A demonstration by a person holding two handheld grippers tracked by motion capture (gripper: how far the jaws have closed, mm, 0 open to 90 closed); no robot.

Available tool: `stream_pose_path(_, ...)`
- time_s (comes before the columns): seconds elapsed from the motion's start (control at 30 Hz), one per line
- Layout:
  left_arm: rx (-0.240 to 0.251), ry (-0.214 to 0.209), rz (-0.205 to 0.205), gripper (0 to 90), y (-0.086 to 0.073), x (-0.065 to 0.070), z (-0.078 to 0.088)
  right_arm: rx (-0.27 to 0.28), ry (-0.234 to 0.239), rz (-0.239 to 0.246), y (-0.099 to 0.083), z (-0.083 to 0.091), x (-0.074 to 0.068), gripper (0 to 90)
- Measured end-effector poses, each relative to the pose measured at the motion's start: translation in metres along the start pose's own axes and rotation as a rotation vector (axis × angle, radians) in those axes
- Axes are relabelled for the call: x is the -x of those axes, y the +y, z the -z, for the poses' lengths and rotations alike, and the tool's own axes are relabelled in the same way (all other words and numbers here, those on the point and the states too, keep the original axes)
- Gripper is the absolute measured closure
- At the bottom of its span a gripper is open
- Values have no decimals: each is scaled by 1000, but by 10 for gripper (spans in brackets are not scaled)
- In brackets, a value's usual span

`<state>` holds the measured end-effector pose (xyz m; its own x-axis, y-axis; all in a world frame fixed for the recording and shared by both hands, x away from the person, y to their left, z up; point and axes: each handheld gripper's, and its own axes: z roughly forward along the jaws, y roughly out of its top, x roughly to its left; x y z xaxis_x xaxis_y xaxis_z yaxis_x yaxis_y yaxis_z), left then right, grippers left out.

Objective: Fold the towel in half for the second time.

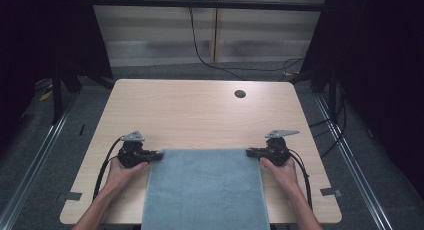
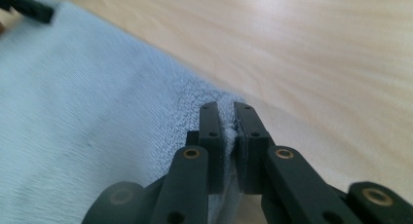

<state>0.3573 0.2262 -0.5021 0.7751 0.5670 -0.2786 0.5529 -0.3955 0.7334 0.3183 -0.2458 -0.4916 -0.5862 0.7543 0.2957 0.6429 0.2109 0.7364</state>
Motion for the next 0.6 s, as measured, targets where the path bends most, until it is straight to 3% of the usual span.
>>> stream_pose_path(0.13, 87, -26, 49, 829, 10, -5, 12, 62, 34, 1, 13, 10, -5, 842)
stream_pose_path(0.2, 90, -9, 25, 828, 18, -4, 17, 89, 40, 7, 22, 14, -6, 843)
stream_pose_path(0.23, 90, -9, 25, 828, 18, -4, 17, 94, 41, 13, 28, 15, -7, 843)
stream_pose_path(0.27, 125, -12, 39, 828, 21, -4, 20, 96, 32, 27, 34, 17, -7, 843)
stream_pose_path(0.4, 144, 15, 26, 829, 42, -3, 31, 112, 2, 63, 57, 25, -11, 843)
stream_pose_path(0.6, 174, 32, -10, 829, 58, -2, 41, 150, -12, 64, 74, 35, -9, 844)
